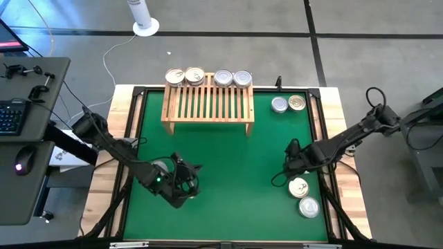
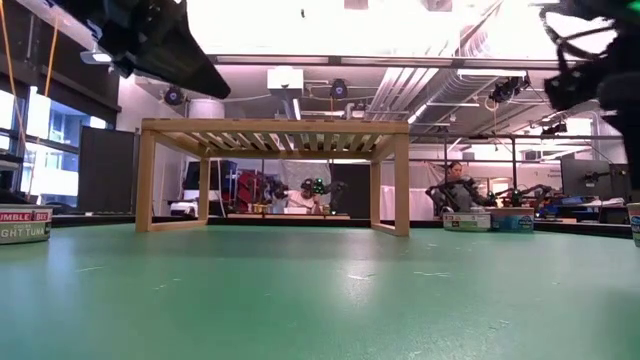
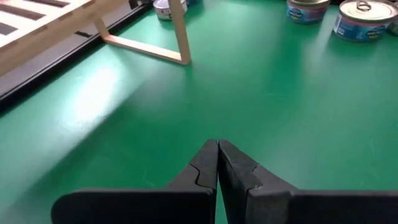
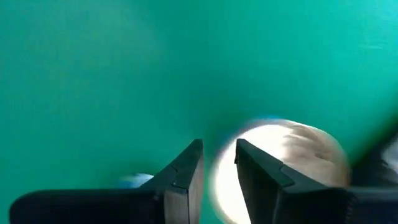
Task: Stack canned seafood by type on shelf
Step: Stack the blue pink tuna can on top of the right blue pink tuna can on the shelf
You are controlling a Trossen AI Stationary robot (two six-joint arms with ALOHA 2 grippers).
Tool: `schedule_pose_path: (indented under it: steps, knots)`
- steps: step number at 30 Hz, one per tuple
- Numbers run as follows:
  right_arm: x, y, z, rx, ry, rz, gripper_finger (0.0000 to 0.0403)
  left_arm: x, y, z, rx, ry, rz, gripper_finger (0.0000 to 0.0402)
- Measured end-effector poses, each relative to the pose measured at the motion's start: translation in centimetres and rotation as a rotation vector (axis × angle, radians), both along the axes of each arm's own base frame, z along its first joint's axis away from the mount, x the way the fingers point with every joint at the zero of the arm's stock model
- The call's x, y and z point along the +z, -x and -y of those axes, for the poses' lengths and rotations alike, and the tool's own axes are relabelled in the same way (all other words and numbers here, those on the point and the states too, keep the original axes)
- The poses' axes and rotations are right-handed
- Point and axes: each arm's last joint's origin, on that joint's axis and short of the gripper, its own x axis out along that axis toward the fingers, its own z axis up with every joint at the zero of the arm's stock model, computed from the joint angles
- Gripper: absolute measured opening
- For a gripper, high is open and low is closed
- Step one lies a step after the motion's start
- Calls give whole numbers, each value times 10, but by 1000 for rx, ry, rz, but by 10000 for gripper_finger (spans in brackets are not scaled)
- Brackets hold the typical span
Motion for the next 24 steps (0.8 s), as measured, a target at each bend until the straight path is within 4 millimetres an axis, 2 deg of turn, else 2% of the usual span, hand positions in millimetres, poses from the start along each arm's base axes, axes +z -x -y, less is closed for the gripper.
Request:
schedule_pose_path:
  steps: [2,6,9,12,15,17,24]
  knots:
    - [-4,-7,0,-4,-27,-3,89,1,-1,0,-9,-2,2,0]
    - [-14,-9,5,-5,23,-107,89,1,-2,1,-13,-1,5,0]
    - [-11,-10,6,1,79,-142,84,1,-2,1,-13,-1,6,0]
    - [-3,-10,7,0,111,-175,59,1,-2,1,-13,-1,5,0]
    - [-4,-8,8,2,115,-233,17,1,-3,-1,-9,-1,5,0]
    - [-11,-8,8,12,92,-265,6,1,-3,-1,-8,-2,5,0]
    - [-34,-20,3,89,66,-321,3,1,-3,-1,-11,-7,1,0]
